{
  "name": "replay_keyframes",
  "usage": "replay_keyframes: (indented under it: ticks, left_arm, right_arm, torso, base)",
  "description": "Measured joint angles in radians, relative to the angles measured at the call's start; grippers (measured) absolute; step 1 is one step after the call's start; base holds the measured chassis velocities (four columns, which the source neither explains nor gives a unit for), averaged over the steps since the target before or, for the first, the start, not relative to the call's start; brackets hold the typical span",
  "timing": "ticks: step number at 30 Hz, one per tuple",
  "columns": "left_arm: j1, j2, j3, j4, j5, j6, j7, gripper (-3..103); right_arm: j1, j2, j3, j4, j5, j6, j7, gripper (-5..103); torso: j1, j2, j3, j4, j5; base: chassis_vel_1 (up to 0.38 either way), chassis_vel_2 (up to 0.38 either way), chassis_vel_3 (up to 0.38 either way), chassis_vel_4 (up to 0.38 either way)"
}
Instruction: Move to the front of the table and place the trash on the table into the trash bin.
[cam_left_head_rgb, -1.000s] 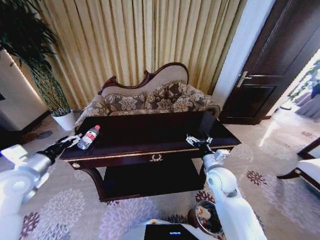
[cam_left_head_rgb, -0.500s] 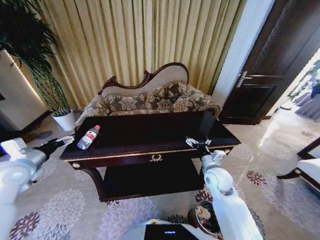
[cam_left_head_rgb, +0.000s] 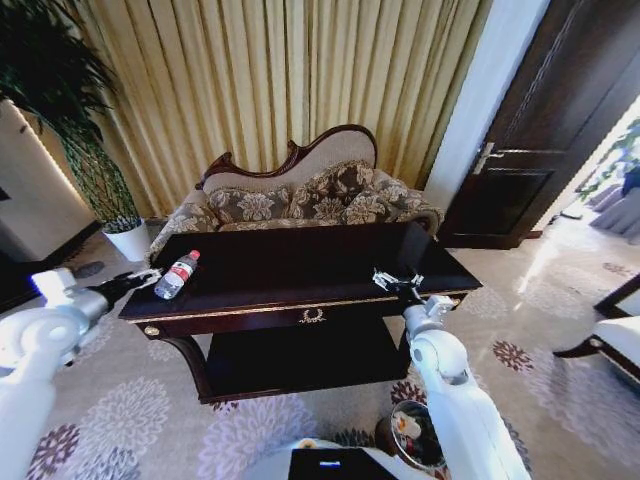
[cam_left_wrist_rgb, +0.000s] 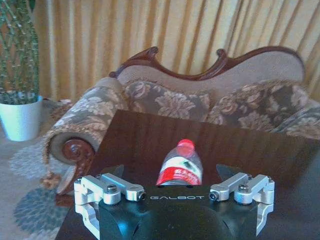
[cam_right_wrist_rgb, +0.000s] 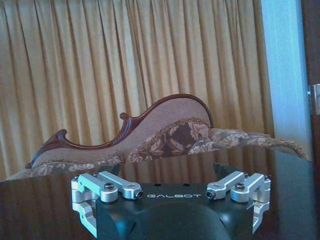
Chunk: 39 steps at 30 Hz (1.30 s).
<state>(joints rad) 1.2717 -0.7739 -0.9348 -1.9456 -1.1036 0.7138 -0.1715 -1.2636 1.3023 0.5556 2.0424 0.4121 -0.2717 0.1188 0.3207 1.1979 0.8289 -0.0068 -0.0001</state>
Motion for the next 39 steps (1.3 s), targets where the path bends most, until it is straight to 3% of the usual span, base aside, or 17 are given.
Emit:
replay_keyframes:
  ticks: [6,13,20,39]
  left_arm:
    - [-0.001,0.011,0.016,0.035,0.019,0.000,-0.008,100]
    - [-0.045,0.021,0.070,0.114,0.055,-0.002,0.032,100]
    - [-0.083,0.009,0.098,0.098,0.076,-0.002,0.067,100]
    - [-0.128,-0.026,0.181,0.124,0.121,-0.002,0.071,100]
  right_arm:
    - [-0.002,0.003,0.003,-0.010,-0.006,0.002,0.000,100]
    - [0.005,0.010,-0.019,-0.021,-0.020,0.003,0.000,100]
    - [0.006,0.004,-0.016,-0.030,-0.023,0.005,0.000,100]
    - [-0.004,0.004,-0.011,-0.037,-0.030,0.013,0.000,100]
  torso:
    - [0.000,0.000,0.000,0.0005,0.0003]
    - [0.000,0.000,0.000,0.0003,0.0001]
    - [0.000,0.000,0.000,0.0002,0.0002]
    - [0.000,0.000,0.000,0.0003,0.0002]
  base:
    - [0.000,0.000,0.000,0.000]
    - [0.000,0.000,0.000,0.000]
    - [0.000,0.000,0.000,0.000]
    - [0.000,0.000,0.000,0.000]
